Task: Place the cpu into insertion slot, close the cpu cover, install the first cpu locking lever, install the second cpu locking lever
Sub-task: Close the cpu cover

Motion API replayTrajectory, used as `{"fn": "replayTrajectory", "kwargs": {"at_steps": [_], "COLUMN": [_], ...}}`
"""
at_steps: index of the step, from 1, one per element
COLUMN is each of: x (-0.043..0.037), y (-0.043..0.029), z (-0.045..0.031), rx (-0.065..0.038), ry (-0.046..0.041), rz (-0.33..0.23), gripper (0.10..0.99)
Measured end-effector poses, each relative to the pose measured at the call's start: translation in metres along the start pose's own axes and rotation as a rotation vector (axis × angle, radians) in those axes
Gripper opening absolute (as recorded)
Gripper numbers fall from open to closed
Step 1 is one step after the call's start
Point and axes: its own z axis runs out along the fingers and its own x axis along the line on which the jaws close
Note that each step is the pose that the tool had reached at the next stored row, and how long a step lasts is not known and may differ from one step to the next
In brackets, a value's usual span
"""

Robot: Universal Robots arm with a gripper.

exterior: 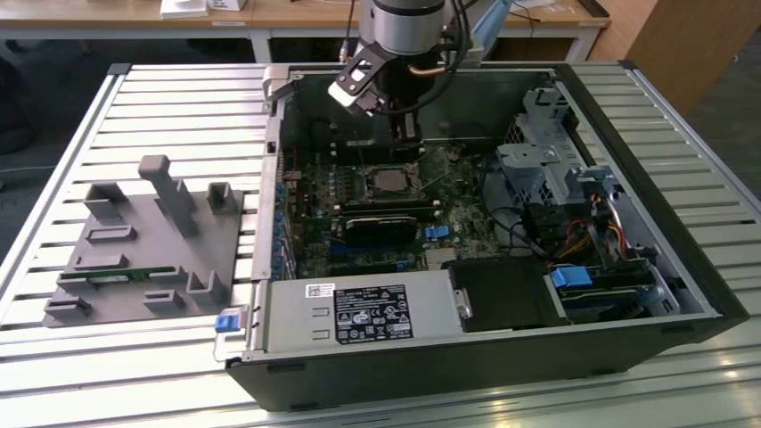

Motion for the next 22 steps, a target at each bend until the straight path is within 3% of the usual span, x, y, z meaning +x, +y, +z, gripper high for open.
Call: {"fn": "replayTrajectory", "kwargs": {"at_steps": [9, 17, 22], "x": [-0.0032, -0.0035, -0.0035], "y": [0.0002, 0.0082, 0.0084], "z": [-0.0010, -0.0007, -0.0033], "rx": [0.000, 0.000, 0.000], "ry": [0.0001, 0.0000, -0.0001], "rz": [0.000, 0.000, 0.000], "gripper": [0.122, 0.122, 0.122]}}
